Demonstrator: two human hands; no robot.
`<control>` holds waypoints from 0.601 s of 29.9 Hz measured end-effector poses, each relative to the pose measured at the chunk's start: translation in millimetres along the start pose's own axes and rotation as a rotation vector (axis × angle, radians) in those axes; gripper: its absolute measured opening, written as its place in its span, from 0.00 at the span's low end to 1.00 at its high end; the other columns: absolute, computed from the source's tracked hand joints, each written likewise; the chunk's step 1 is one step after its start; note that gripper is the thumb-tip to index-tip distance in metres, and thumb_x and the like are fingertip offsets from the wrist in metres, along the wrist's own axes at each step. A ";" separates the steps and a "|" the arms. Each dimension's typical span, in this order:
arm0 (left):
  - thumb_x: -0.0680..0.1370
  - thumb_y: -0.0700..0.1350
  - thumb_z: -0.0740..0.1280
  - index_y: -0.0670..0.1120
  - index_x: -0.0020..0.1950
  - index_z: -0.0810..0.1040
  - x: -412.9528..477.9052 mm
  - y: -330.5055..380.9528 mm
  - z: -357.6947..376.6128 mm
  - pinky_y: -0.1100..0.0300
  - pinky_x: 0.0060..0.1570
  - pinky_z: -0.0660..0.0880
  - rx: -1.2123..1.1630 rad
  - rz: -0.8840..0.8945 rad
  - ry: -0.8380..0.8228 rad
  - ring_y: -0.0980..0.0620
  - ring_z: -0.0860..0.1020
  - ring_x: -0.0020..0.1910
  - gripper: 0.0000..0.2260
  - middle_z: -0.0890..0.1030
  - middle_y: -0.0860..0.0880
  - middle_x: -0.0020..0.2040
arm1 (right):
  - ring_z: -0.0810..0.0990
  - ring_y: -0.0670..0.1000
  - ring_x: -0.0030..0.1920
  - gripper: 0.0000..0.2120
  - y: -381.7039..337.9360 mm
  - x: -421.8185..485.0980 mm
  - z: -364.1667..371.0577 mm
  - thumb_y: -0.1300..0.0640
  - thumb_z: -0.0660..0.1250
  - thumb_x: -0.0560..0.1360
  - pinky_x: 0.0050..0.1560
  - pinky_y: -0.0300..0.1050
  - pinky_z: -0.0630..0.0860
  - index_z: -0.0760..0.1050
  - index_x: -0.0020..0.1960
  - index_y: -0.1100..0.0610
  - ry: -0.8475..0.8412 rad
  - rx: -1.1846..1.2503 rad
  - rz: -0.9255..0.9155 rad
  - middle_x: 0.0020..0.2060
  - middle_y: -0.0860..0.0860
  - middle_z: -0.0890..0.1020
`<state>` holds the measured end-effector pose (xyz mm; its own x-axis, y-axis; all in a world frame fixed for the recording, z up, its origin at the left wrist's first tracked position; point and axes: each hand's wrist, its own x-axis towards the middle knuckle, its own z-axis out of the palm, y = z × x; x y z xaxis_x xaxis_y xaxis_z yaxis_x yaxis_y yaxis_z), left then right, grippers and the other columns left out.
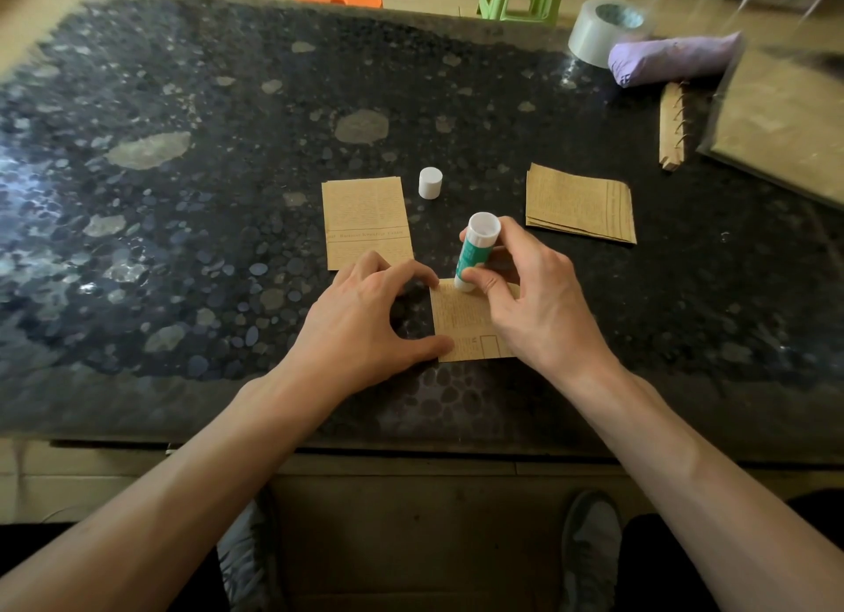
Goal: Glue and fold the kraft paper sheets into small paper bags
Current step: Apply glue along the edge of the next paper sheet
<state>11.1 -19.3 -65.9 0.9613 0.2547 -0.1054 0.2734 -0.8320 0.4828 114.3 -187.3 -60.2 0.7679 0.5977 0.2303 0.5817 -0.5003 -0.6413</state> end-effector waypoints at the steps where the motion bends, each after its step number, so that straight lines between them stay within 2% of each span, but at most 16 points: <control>1: 0.67 0.69 0.72 0.66 0.66 0.70 0.0 0.1 0.0 0.59 0.50 0.66 0.001 0.000 0.001 0.57 0.67 0.56 0.30 0.69 0.58 0.55 | 0.77 0.40 0.55 0.13 0.1 -0.3 0.0 0.59 0.72 0.80 0.54 0.21 0.70 0.75 0.63 0.54 0.003 -0.002 0.001 0.54 0.43 0.79; 18: 0.67 0.69 0.72 0.66 0.67 0.70 0.0 0.3 -0.5 0.59 0.51 0.66 0.006 -0.001 -0.007 0.58 0.66 0.56 0.30 0.68 0.58 0.55 | 0.74 0.39 0.56 0.12 2.7 -4.1 -2.2 0.61 0.71 0.80 0.52 0.18 0.67 0.74 0.63 0.55 0.024 -0.012 0.033 0.54 0.41 0.76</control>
<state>11.2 -19.4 -65.3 0.9611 0.2525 -0.1117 0.2747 -0.8348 0.4771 113.4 -192.5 -61.2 0.7930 0.5656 0.2265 0.5589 -0.5271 -0.6401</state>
